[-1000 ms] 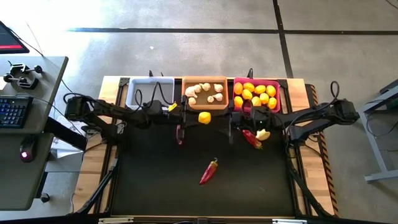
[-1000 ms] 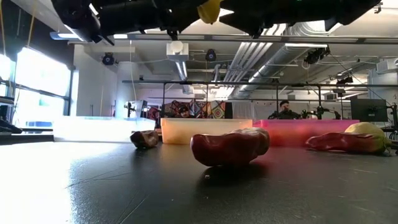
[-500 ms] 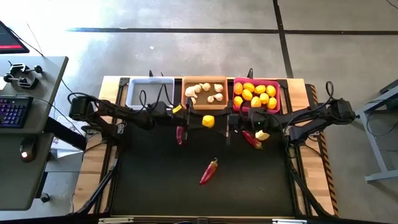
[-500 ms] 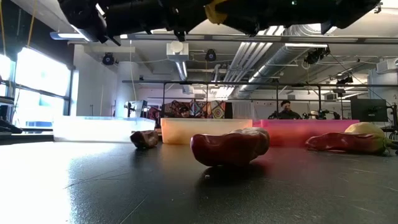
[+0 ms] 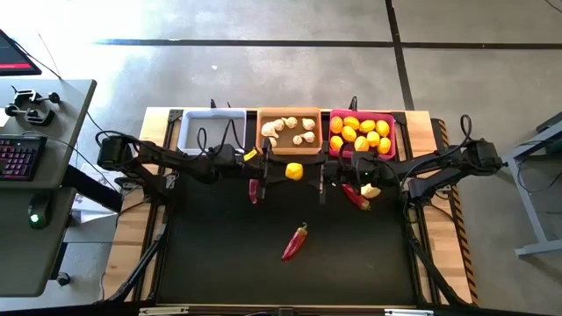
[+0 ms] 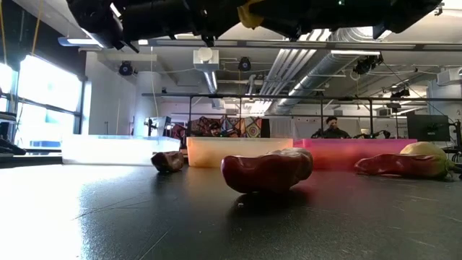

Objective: Sort produce into baskets
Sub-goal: Put the yellow lemon into the pink bin

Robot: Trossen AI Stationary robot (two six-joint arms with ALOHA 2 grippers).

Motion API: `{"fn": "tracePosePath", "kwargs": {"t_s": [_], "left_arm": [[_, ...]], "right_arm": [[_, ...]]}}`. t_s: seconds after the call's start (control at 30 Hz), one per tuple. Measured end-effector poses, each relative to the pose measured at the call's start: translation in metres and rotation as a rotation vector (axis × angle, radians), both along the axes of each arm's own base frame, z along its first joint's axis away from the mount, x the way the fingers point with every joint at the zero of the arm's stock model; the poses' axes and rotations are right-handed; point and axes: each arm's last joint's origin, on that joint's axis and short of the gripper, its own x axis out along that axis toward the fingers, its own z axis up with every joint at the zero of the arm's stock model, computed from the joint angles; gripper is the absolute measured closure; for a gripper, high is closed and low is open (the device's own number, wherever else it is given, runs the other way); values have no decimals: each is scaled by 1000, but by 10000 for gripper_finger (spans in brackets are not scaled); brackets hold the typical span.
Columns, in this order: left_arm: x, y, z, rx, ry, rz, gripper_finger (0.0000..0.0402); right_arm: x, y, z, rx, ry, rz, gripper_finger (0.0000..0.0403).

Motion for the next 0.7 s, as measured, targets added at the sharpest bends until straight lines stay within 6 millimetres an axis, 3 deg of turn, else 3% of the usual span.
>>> {"fn": "tracePosePath", "kwargs": {"t_s": [0.13, 0.4, 0.7], "left_arm": [[0, -2, -1, 54, 9, 51, 197], [0, -4, -3, 147, 43, 284, 130], [1, -4, -7, 176, 86, 303, 117]], "right_arm": [[0, -1, -1, 0, 13, -52, 262], [-16, -12, 7, 41, 77, -205, 258], [-54, -66, 14, 164, 196, -564, 258]]}}
